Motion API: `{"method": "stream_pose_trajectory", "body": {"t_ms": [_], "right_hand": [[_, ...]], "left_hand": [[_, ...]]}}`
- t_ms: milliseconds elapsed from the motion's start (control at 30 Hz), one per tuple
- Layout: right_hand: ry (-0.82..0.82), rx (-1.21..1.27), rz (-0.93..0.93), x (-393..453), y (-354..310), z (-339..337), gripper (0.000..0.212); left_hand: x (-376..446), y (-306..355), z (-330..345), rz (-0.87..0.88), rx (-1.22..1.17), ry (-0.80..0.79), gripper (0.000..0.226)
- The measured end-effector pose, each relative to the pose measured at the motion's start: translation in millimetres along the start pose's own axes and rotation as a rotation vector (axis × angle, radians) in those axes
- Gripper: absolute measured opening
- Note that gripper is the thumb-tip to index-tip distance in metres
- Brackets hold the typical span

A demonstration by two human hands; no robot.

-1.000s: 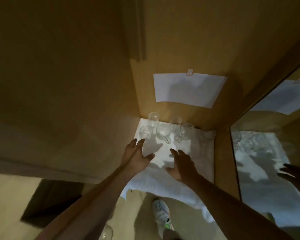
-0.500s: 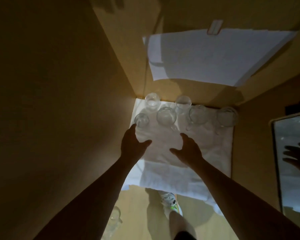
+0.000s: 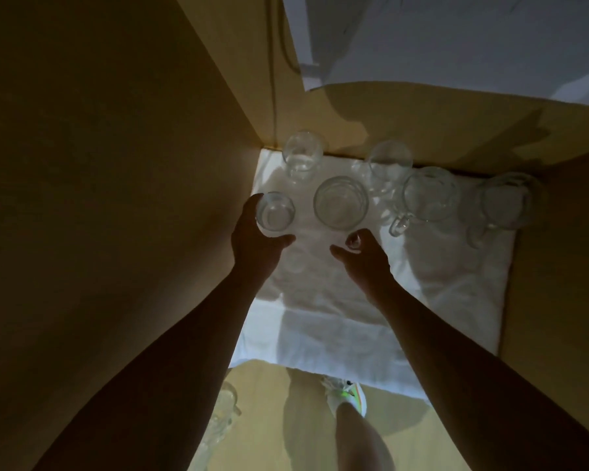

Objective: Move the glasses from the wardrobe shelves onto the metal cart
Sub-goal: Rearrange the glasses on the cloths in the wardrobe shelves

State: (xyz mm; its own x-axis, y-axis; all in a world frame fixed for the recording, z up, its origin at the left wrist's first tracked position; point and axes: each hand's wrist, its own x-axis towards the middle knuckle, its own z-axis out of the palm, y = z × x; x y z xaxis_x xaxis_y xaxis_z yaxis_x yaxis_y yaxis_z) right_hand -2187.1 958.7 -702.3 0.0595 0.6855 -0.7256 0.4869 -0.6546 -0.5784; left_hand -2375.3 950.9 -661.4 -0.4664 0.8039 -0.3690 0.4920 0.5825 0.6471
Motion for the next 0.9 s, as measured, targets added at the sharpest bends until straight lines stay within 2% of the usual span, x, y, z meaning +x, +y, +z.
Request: {"method": "stream_pose_trajectory", "body": {"t_ms": [167, 300, 433, 567, 733, 900], "right_hand": [[-0.137, 0.363, 0.186, -19.5, 10.3, 0.1, 0.023], [-0.133, 0.493, 0.280, -52.5, 14.2, -11.3, 0.026], [-0.112, 0.553, 0.315, -92.2, 11.9, -23.1, 0.018], [-0.072, 0.594, 0.263, -135.1, -4.4, -36.5, 0.019], [-0.028, 0.666, 0.127, -206.8, -44.9, -75.5, 0.016], [-0.048, 0.792, -0.041, -284.9, -84.6, -116.0, 0.033]], "left_hand": [[-14.5, -8.4, 1.8, -0.006, -0.104, 0.043, 0.081], [-42.3, -7.7, -15.5, -0.013, -0.117, -0.010, 0.078], [-73.4, 5.3, -39.4, 0.021, -0.097, -0.043, 0.090], [-101.5, 24.4, -68.3, 0.139, -0.057, -0.043, 0.092], [-139.9, 78.5, -119.8, 0.194, -0.172, -0.095, 0.061], [-185.8, 131.9, -174.5, 0.324, -0.309, -0.096, 0.068]]}}
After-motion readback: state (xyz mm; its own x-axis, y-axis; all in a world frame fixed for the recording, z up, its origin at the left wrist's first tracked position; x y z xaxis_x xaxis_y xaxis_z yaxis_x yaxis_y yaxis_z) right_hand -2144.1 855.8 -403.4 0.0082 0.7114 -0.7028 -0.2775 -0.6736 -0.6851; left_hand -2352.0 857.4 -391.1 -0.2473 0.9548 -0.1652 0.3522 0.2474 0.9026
